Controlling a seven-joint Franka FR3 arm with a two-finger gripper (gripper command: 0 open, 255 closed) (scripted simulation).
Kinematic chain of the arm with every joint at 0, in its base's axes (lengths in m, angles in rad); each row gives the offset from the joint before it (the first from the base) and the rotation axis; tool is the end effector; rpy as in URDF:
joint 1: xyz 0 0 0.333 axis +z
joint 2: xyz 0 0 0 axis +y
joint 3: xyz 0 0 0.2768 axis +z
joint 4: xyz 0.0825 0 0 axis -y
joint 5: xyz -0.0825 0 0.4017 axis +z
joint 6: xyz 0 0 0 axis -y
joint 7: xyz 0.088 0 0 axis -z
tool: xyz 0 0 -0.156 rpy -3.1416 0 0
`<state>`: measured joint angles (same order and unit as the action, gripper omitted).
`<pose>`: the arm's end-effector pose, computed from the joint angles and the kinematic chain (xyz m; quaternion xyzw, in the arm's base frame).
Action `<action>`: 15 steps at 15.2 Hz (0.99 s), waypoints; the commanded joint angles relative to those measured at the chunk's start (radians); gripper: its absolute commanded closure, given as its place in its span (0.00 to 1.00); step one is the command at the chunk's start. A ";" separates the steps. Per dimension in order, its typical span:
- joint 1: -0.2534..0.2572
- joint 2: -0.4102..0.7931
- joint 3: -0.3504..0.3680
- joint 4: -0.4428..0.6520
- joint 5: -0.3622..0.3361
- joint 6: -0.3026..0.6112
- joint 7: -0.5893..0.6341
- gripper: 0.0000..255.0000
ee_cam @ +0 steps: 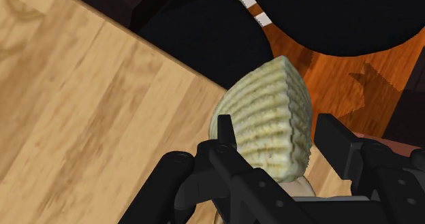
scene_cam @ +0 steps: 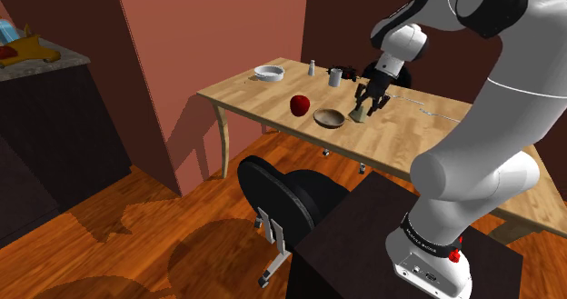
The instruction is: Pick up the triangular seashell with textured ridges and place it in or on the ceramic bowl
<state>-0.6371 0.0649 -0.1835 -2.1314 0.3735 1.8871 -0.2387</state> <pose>0.3833 -0.3475 0.2670 -0.9068 0.3601 0.0490 0.2138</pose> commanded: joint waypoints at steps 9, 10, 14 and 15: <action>0.025 0.313 0.043 0.491 0.046 -0.151 0.117 1.00; 0.025 0.350 0.047 0.553 0.049 -0.172 0.131 1.00; 0.024 0.460 0.059 0.724 0.058 -0.224 0.167 1.00; 0.024 0.463 0.060 0.715 0.059 -0.213 0.163 1.00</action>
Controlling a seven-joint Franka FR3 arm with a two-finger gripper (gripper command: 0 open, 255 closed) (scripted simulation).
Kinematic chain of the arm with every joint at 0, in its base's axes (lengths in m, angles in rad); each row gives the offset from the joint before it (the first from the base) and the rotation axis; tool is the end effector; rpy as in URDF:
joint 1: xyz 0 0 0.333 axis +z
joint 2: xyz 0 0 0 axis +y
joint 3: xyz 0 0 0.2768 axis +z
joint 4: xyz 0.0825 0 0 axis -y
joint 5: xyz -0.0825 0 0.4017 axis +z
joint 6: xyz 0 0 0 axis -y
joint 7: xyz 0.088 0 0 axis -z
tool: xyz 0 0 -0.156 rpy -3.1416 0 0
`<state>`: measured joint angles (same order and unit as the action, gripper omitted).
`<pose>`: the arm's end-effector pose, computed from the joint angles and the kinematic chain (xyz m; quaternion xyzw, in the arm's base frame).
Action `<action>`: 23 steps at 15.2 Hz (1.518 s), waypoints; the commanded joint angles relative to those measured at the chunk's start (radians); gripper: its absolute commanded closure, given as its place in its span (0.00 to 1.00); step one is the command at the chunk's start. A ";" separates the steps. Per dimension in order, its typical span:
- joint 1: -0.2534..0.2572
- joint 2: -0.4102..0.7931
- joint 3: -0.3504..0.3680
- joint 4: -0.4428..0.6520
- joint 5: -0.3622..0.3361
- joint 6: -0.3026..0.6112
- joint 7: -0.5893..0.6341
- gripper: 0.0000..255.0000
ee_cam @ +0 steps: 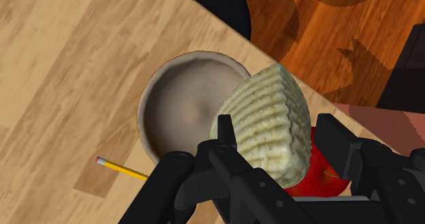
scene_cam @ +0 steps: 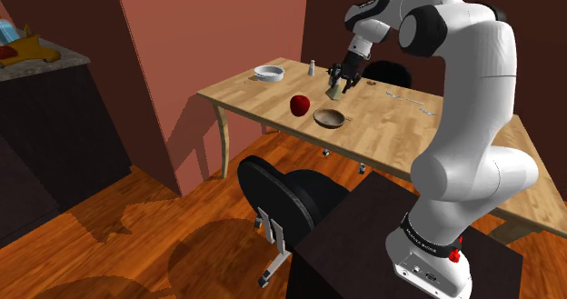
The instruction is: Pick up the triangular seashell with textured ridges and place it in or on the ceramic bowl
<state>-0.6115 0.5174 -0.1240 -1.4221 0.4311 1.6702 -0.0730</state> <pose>0.5366 -0.3910 0.3021 -0.9068 0.3598 0.0492 0.2140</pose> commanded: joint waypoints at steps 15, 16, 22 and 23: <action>0.003 0.081 0.007 -0.083 0.021 0.152 -0.061 1.00; 0.003 0.087 0.008 -0.087 0.023 0.161 -0.064 1.00; 0.003 0.099 0.009 -0.093 0.026 0.178 -0.071 1.00; 0.003 0.099 0.009 -0.093 0.026 0.178 -0.071 1.00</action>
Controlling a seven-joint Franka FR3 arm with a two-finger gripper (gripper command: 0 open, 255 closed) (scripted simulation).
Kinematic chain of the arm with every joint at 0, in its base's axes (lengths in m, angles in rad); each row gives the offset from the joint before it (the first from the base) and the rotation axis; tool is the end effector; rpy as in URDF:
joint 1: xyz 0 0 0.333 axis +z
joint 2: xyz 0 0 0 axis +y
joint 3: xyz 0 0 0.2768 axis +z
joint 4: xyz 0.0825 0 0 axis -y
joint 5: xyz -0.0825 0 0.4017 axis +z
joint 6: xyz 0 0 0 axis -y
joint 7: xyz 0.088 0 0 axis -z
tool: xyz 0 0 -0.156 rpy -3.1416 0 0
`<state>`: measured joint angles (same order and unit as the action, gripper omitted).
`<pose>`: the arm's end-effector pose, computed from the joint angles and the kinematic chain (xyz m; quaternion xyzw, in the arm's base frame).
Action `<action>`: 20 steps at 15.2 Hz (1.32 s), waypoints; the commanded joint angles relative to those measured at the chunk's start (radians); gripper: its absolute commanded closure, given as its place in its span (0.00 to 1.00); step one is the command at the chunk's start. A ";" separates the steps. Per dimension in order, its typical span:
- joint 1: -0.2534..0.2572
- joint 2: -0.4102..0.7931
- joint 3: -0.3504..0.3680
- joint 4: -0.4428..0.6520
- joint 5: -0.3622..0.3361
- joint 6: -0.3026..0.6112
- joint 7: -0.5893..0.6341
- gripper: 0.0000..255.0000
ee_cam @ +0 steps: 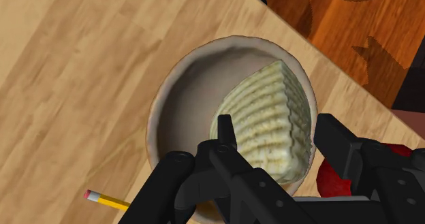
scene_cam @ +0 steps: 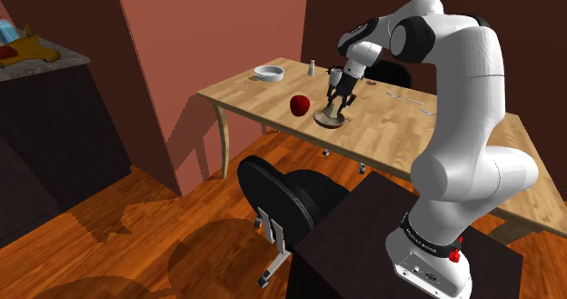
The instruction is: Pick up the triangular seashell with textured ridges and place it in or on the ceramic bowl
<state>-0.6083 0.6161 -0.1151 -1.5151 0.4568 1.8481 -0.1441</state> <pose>0.5338 -0.3902 0.2028 -0.9068 0.3600 0.0493 0.2140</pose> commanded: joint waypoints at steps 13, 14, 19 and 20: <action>-0.027 -0.008 -0.011 0.105 -0.016 -0.115 0.017 0.00; -0.027 -0.008 -0.011 0.105 -0.016 -0.115 0.017 0.00; -0.027 -0.008 -0.011 0.105 -0.016 -0.115 0.017 0.00; -0.027 -0.008 -0.011 0.105 -0.016 -0.115 0.017 0.00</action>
